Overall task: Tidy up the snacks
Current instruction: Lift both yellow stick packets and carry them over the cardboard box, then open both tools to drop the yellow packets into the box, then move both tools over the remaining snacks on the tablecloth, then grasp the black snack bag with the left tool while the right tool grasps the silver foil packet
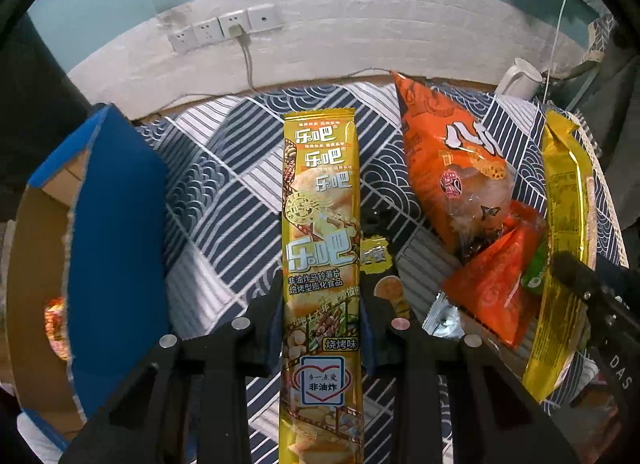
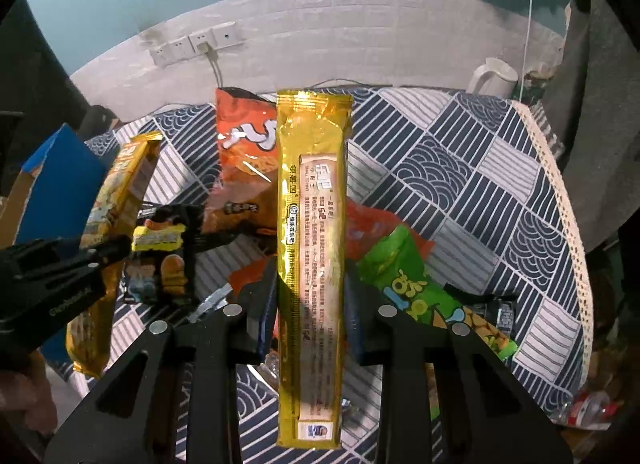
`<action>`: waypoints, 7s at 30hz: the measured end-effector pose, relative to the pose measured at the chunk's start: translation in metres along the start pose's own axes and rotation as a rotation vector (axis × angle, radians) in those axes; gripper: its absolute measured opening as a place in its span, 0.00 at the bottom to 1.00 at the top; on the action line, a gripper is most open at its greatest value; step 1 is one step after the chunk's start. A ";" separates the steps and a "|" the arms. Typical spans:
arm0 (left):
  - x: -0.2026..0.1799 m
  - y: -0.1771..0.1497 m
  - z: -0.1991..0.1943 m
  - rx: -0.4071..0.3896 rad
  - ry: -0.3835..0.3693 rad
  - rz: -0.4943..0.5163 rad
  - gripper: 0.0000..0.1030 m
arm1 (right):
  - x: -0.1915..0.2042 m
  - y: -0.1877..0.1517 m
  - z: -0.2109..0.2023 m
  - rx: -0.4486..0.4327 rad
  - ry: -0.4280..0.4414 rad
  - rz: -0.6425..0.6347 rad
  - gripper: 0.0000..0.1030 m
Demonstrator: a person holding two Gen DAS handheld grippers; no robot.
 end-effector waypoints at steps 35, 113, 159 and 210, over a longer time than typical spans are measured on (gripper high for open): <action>0.094 0.005 -0.137 -0.214 -0.004 -0.083 0.30 | 0.095 0.047 -0.103 -0.175 0.093 -0.105 0.27; 0.269 -0.023 -0.120 -0.195 0.135 -0.292 0.69 | 0.290 0.051 -0.052 -0.040 0.238 -0.240 0.63; 0.034 -0.037 -0.043 0.010 0.013 0.011 0.80 | 0.036 -0.025 -0.002 0.099 0.075 -0.039 0.72; 0.033 -0.054 0.008 0.106 0.025 -0.055 0.80 | 0.052 -0.088 0.007 0.210 0.129 -0.061 0.28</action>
Point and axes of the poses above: each gripper's, at about its wrist camera, not at the fingertips, and z roughly the way its jaws point, x to its left, y to its top, the point moved 6 cm from there along z, roughly the way its jaws point, and after that the axes turned 12 degrees about -x, right-handed, at the moved point
